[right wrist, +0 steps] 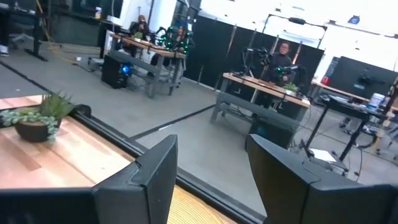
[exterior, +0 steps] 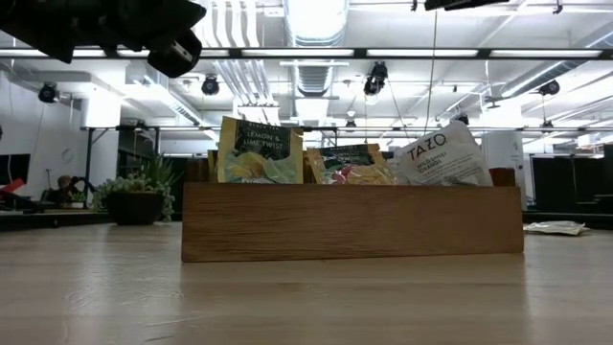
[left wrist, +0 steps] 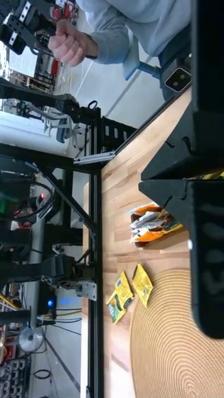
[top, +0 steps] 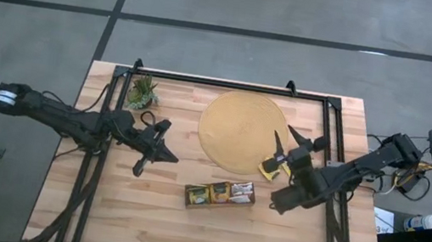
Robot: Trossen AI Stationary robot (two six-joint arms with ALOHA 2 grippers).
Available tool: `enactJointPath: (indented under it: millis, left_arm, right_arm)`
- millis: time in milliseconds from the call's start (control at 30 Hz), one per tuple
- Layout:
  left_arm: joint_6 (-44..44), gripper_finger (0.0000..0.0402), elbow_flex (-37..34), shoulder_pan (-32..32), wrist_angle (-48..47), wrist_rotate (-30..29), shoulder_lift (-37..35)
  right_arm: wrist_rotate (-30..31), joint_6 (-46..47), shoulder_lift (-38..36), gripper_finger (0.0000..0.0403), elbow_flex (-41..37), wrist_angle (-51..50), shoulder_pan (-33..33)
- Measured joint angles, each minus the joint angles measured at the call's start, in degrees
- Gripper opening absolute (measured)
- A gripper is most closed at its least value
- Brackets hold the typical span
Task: Pick & Place Tea
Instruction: Put the yellow tea bag into the left section of the wooden organizer
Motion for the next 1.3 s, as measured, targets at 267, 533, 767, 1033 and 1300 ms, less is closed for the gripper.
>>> enactJointPath:
  millis: [267, 533, 767, 1033, 1300]
  left_arm:
    - [-0.35, 0.0, 0.0, 0.0, -0.23, 0.02, 0.0]
    - [-0.35, 0.0, 0.0, -0.06, -0.63, 0.02, -0.02]
    - [-0.52, 0.0, 0.0, -0.04, -0.63, 0.02, -0.04]
    - [-0.24, 0.0, 0.0, -0.04, -1.4, 0.04, -0.06]
    - [2.71, 0.0, 0.0, 0.02, -2.28, 0.04, -0.29]
  right_arm:
    - [0.06, -8.73, 4.24, 0.0192, 4.53, -3.16, -1.33]
    - [0.09, -17.94, 4.15, 0.0192, 9.19, -3.15, -1.23]
    - [-5.81, -22.0, 0.82, 0.0192, 9.53, -2.56, -0.08]
    - [-15.14, -29.23, -0.04, 0.0192, 11.05, -2.44, 0.06]
    - [-9.78, -35.69, -0.16, 0.0192, 11.16, -2.6, 0.09]
